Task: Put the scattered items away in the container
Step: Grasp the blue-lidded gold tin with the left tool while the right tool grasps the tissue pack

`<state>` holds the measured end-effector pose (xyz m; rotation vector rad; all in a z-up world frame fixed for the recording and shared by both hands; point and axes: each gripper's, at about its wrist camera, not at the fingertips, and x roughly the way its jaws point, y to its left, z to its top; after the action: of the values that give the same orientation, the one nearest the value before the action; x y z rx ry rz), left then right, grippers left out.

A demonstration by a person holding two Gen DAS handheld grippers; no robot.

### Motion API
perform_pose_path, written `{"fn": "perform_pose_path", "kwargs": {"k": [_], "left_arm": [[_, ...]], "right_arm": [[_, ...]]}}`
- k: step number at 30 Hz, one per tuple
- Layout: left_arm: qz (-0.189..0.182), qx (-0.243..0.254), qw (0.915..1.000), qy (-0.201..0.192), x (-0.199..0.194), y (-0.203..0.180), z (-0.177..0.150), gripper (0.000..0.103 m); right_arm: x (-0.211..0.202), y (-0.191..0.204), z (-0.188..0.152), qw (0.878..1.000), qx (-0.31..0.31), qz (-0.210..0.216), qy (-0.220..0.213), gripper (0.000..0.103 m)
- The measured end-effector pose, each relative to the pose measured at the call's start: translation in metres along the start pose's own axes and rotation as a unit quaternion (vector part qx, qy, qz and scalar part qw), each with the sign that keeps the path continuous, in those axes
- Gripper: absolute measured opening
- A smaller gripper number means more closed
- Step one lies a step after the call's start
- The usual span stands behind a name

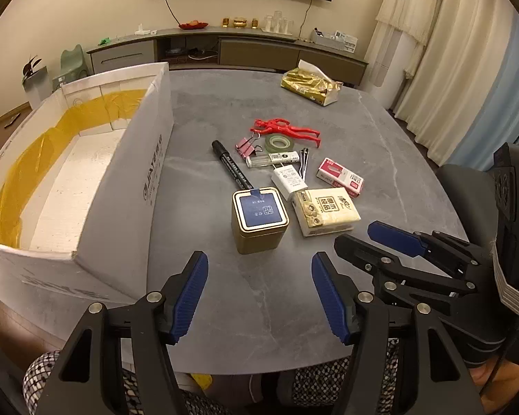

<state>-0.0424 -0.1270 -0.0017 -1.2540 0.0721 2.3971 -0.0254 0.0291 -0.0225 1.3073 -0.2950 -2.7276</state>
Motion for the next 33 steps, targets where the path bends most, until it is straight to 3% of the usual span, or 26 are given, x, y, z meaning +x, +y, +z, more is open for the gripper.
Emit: {"fn": "perform_pose_path", "kwargs": {"k": [13, 33], "left_arm": [[-0.001, -0.006, 0.9995, 0.03, 0.043, 0.0, 0.011, 0.067], [-0.009, -0.034, 0.9987, 0.037, 0.092, 0.015, 0.024, 0.072]], "right_arm": [[0.025, -0.018, 0.009, 1.0, 0.007, -0.01, 0.012, 0.048], [0.052, -0.03, 0.024, 1.0, 0.0, -0.028, 0.009, 0.049]]}}
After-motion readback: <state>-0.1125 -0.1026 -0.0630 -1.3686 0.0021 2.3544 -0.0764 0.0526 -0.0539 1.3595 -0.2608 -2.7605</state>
